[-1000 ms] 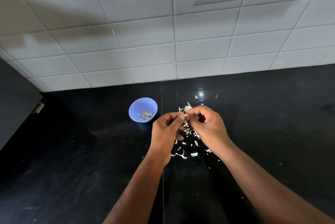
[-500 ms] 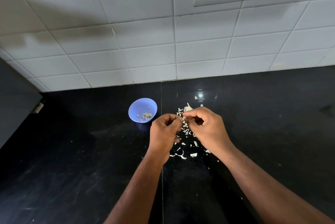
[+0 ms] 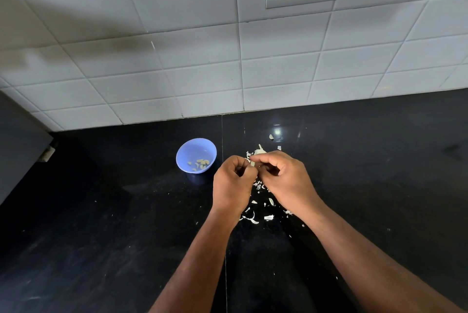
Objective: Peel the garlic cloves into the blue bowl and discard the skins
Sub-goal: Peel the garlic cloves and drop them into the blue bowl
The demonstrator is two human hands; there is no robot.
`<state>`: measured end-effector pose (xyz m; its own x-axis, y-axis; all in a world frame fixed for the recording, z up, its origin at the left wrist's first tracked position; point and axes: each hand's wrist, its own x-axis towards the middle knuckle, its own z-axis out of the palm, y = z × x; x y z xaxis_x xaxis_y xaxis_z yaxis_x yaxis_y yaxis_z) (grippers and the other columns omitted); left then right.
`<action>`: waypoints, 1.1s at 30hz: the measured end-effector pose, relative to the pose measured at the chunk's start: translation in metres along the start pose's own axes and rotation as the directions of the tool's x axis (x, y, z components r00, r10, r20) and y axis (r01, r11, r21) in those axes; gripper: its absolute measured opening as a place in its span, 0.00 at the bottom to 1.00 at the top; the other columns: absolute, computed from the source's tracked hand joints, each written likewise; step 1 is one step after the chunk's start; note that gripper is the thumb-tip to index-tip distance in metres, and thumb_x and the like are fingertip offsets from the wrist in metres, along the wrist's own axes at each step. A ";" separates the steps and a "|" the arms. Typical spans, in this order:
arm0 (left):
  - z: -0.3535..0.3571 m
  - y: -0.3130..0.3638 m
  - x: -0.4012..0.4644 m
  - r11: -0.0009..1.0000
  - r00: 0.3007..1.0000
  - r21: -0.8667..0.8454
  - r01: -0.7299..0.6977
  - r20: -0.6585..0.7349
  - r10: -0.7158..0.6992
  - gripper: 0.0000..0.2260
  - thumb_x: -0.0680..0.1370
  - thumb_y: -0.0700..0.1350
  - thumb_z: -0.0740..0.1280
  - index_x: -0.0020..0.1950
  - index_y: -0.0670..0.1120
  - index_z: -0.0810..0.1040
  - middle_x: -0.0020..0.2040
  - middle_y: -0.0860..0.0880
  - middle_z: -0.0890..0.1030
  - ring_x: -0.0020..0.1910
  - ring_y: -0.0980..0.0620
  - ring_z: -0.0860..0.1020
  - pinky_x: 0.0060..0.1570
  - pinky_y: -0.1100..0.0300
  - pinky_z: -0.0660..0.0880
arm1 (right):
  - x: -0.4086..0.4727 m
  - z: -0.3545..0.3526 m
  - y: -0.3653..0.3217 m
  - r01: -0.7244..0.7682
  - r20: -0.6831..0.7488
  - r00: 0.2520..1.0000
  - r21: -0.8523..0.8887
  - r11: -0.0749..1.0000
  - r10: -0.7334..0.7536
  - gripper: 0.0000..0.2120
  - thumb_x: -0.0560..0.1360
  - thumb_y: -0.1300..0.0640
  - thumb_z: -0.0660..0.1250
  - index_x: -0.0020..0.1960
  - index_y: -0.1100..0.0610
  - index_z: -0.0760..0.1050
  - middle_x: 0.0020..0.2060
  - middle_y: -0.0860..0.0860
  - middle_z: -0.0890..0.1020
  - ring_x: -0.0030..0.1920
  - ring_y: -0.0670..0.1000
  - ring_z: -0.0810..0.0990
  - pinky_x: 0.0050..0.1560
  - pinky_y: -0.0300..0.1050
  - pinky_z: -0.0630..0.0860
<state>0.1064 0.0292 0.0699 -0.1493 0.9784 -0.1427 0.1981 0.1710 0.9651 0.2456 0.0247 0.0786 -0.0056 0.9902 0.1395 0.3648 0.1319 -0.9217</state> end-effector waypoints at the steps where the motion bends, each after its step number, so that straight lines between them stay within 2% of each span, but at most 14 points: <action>1: 0.000 0.000 0.000 1.000 1.000 0.000 0.001 0.002 -0.001 0.09 0.78 0.40 0.69 0.39 0.49 0.76 0.30 0.57 0.74 0.30 0.54 0.69 0.34 0.53 0.69 | 0.000 0.000 -0.001 -0.033 -0.003 0.999 0.033 0.999 0.034 0.14 0.77 0.67 0.72 0.57 0.51 0.87 0.50 0.45 0.86 0.51 0.45 0.85 0.55 0.37 0.81; 4: -0.001 -0.002 -0.001 0.999 1.000 -0.032 0.009 0.010 -0.008 0.09 0.80 0.41 0.69 0.40 0.47 0.76 0.31 0.55 0.75 0.33 0.53 0.71 0.36 0.52 0.71 | 0.000 -0.001 -0.005 -0.165 0.038 0.986 0.192 0.967 0.160 0.11 0.78 0.66 0.72 0.53 0.51 0.87 0.45 0.49 0.87 0.46 0.50 0.87 0.52 0.44 0.84; 6: -0.001 -0.002 0.000 0.997 1.000 -0.074 0.008 0.026 -0.007 0.09 0.80 0.40 0.69 0.41 0.46 0.76 0.33 0.54 0.78 0.36 0.51 0.74 0.36 0.51 0.71 | -0.001 -0.001 -0.010 -0.223 0.074 0.975 0.340 0.914 0.211 0.09 0.78 0.67 0.72 0.53 0.56 0.87 0.43 0.52 0.88 0.41 0.50 0.86 0.48 0.44 0.85; 9: -0.002 0.003 0.001 0.991 0.999 -0.132 0.009 0.039 -0.004 0.08 0.81 0.38 0.67 0.43 0.45 0.77 0.35 0.51 0.79 0.38 0.47 0.76 0.35 0.54 0.71 | 0.000 0.001 -0.015 -0.313 0.111 0.947 0.536 0.784 0.302 0.06 0.79 0.67 0.71 0.52 0.61 0.86 0.42 0.56 0.87 0.40 0.49 0.85 0.44 0.41 0.83; 12: -0.001 0.009 0.001 0.982 0.999 -0.187 0.012 0.053 -0.002 0.07 0.82 0.37 0.65 0.45 0.45 0.77 0.35 0.51 0.79 0.36 0.52 0.75 0.34 0.59 0.72 | 0.002 0.002 -0.016 -0.396 0.207 0.912 0.677 0.621 0.355 0.06 0.80 0.67 0.69 0.53 0.62 0.84 0.40 0.56 0.85 0.38 0.48 0.83 0.40 0.40 0.83; 14: -0.002 0.013 0.001 0.978 0.998 -0.208 0.008 0.064 0.005 0.08 0.82 0.37 0.65 0.45 0.45 0.77 0.35 0.53 0.79 0.35 0.55 0.75 0.33 0.61 0.73 | 0.003 0.001 -0.016 -0.436 0.275 0.893 0.731 0.526 0.357 0.06 0.82 0.66 0.66 0.55 0.63 0.82 0.39 0.55 0.84 0.38 0.47 0.82 0.39 0.39 0.82; 17: -0.004 0.014 0.003 0.981 0.997 -0.194 -0.028 0.067 0.042 0.08 0.82 0.36 0.66 0.44 0.46 0.77 0.36 0.53 0.78 0.36 0.54 0.75 0.34 0.62 0.74 | 0.004 0.000 -0.017 -0.486 0.342 0.864 0.759 0.433 0.370 0.07 0.83 0.65 0.64 0.56 0.61 0.81 0.40 0.55 0.84 0.39 0.48 0.83 0.38 0.39 0.81; 19: -0.005 0.013 0.005 0.987 0.996 -0.150 -0.057 0.059 0.067 0.09 0.81 0.36 0.66 0.43 0.46 0.77 0.35 0.53 0.78 0.37 0.54 0.75 0.36 0.60 0.75 | 0.003 0.000 -0.016 -0.493 0.354 0.861 0.757 0.429 0.364 0.06 0.83 0.63 0.65 0.54 0.60 0.81 0.40 0.54 0.84 0.39 0.48 0.83 0.38 0.39 0.81; 23: -0.004 0.012 0.004 0.989 0.996 -0.132 -0.065 0.059 0.074 0.08 0.81 0.36 0.67 0.43 0.47 0.76 0.34 0.55 0.78 0.35 0.55 0.76 0.37 0.57 0.75 | 0.003 0.002 -0.015 -0.459 0.316 0.885 0.722 0.519 0.343 0.05 0.81 0.66 0.67 0.49 0.60 0.80 0.38 0.55 0.83 0.39 0.48 0.82 0.40 0.39 0.82; 26: -0.003 0.013 0.002 0.985 0.997 -0.160 -0.061 0.046 0.069 0.07 0.81 0.36 0.67 0.45 0.45 0.77 0.34 0.55 0.79 0.35 0.57 0.77 0.37 0.59 0.76 | 0.003 0.002 -0.015 -0.456 0.309 0.882 0.752 0.476 0.356 0.04 0.80 0.67 0.68 0.53 0.62 0.79 0.41 0.57 0.84 0.41 0.50 0.84 0.43 0.41 0.85; 30: -0.002 0.009 0.002 0.983 0.998 -0.175 -0.061 0.023 0.066 0.05 0.76 0.44 0.66 0.41 0.51 0.77 0.35 0.51 0.76 0.36 0.48 0.71 0.34 0.54 0.71 | 0.005 0.003 -0.014 -0.417 0.234 0.890 0.765 0.491 0.390 0.07 0.80 0.69 0.67 0.56 0.63 0.79 0.42 0.57 0.85 0.40 0.51 0.84 0.41 0.40 0.84; 33: -0.002 0.009 0.000 0.984 0.998 -0.166 -0.058 0.012 0.061 0.04 0.75 0.44 0.65 0.41 0.51 0.77 0.36 0.50 0.76 0.37 0.47 0.71 0.36 0.51 0.71 | 0.006 0.004 -0.014 -0.405 0.203 0.890 0.763 0.504 0.407 0.07 0.81 0.68 0.66 0.56 0.63 0.81 0.40 0.55 0.84 0.38 0.49 0.83 0.38 0.39 0.82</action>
<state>0.1060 0.0305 0.0790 -0.1253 0.9883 -0.0867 0.0432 0.0927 0.9948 0.2368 0.0287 0.0903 -0.0456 0.9446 -0.3250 -0.5244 -0.2995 -0.7971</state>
